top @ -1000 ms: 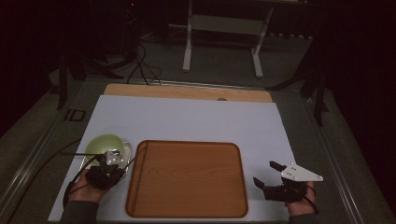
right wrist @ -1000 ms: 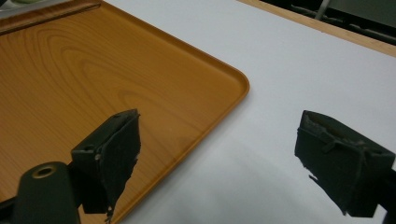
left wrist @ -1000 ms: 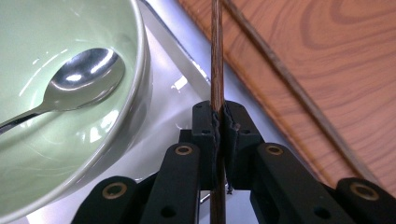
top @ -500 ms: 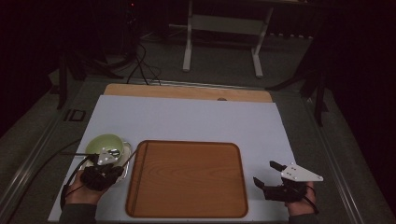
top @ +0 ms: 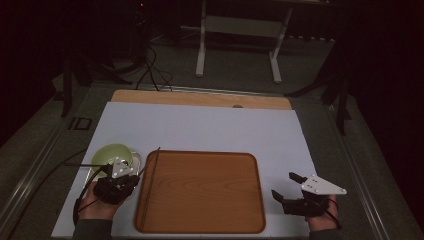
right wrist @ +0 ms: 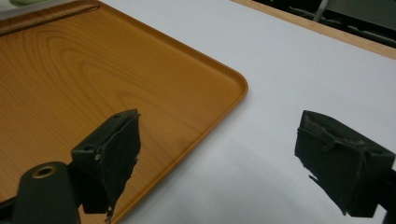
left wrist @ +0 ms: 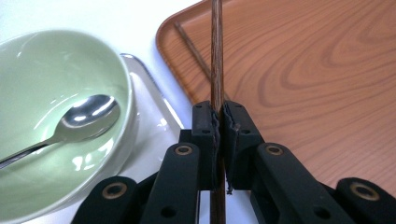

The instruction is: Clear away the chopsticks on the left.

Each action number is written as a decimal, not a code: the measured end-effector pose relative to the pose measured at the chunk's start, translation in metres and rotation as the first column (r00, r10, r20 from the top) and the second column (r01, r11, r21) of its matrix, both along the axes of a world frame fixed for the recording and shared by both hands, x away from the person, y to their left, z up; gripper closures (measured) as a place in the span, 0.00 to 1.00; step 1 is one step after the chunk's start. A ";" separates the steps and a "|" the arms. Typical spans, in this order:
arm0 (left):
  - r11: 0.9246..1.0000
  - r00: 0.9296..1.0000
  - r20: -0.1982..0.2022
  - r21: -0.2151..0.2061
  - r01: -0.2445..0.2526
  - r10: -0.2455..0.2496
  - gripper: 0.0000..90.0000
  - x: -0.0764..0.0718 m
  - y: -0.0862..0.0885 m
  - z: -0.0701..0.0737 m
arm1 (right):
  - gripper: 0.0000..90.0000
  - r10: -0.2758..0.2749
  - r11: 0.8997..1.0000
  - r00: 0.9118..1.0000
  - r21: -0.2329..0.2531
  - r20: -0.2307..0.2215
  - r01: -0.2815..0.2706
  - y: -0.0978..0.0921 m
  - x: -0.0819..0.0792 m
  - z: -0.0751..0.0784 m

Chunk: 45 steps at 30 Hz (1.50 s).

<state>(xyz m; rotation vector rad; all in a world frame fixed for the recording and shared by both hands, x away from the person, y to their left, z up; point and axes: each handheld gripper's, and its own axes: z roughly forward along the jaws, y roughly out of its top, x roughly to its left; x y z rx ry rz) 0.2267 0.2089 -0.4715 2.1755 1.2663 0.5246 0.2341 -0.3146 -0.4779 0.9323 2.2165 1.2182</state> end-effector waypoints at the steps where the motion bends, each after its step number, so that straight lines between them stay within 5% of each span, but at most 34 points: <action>1: 1.000 1.000 0.004 -0.006 0.001 -0.001 0.94 0.000 -0.001 0.000 | 0.16 0.000 1.000 1.000 0.000 0.000 0.000 0.000 0.000 0.000; 19: 0.990 0.999 0.026 -0.134 0.042 -0.039 0.94 0.001 -0.032 0.004 | 0.16 0.000 1.000 1.000 -0.003 0.000 0.000 0.000 0.000 0.000; 30: 0.964 0.999 0.028 -0.264 0.025 -0.018 0.94 0.004 -0.042 0.003 | 0.16 0.000 1.000 1.000 -0.002 0.001 0.000 0.000 0.000 0.000; 32: 0.964 0.999 0.028 -0.264 0.025 -0.018 0.94 0.004 -0.042 0.003 | 0.16 0.000 1.000 1.000 -0.002 0.001 0.000 0.000 0.000 0.000; 33: 0.954 1.000 0.026 -0.300 0.014 -0.006 0.94 0.005 -0.045 0.000 | 0.16 0.000 1.000 1.000 -0.002 0.001 0.000 0.000 0.000 0.000; 35: 0.947 1.000 0.020 -0.320 0.009 -0.003 0.94 0.006 -0.048 -0.002 | 0.16 0.000 1.000 1.000 -0.003 0.001 0.000 0.000 0.000 0.000; 40: 0.947 1.000 0.005 -0.322 -0.005 0.006 0.94 0.008 -0.055 -0.012 | 0.16 0.000 1.000 1.000 -0.001 0.000 0.000 0.000 0.000 0.000; 45: 0.934 0.998 -0.025 -0.352 -0.058 0.053 0.94 0.010 -0.057 -0.024 | 0.16 -0.001 1.000 1.000 0.001 0.001 0.001 0.000 -0.001 0.001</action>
